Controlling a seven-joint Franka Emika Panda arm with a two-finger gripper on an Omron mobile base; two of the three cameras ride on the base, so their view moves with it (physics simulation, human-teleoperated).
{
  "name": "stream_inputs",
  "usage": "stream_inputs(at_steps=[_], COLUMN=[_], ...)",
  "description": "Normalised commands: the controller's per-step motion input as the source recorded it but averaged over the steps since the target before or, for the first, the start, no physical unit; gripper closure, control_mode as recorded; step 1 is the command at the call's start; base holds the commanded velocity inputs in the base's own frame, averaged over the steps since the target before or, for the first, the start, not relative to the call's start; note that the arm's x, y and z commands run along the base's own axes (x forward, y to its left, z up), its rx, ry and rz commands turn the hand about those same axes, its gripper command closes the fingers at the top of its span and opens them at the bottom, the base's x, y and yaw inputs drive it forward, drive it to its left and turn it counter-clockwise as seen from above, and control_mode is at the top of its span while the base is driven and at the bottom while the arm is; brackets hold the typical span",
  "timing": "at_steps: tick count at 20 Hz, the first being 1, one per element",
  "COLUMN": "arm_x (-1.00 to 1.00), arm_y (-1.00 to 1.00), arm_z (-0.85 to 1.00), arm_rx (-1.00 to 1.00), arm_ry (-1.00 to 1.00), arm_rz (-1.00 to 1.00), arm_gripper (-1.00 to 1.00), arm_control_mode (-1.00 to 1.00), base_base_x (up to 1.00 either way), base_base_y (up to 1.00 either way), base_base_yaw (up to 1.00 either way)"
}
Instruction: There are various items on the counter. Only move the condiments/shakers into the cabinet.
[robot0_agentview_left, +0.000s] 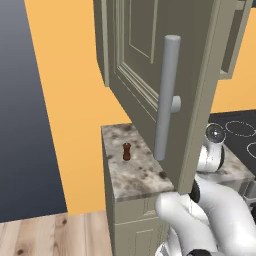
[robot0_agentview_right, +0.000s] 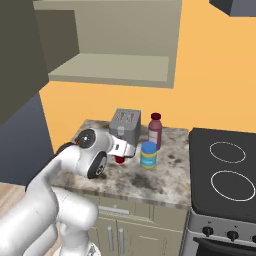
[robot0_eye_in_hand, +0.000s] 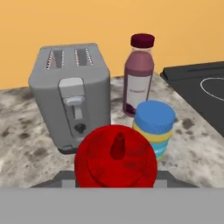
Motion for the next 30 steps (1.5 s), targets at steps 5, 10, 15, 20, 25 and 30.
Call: stream_inputs(at_steps=[5,10,15,20,25,30], arm_x=[-0.56,-0.58,-0.39,-0.13,-0.02,0.00], arm_y=[0.35,0.32,0.03,0.00,0.02,0.18], arm_z=[1.00,1.00,1.00,1.00,1.00,0.78], arm_rx=[0.05,0.05,0.01,-0.03,0.00,-0.02], arm_ry=[0.00,0.00,0.04,0.18,0.07,-0.04], arm_rz=[0.07,0.12,0.04,0.00,0.00,0.00], arm_gripper=[1.00,1.00,1.00,1.00,1.00,1.00], arm_control_mode=[-1.00,-1.00,-1.00,-1.00,-1.00,-1.00], base_base_x=[0.00,0.00,0.00,0.00,0.00,0.00], base_base_y=[0.00,0.00,0.00,0.00,0.00,0.00], base_base_yaw=[0.00,0.00,0.00,0.00,0.00,0.00])
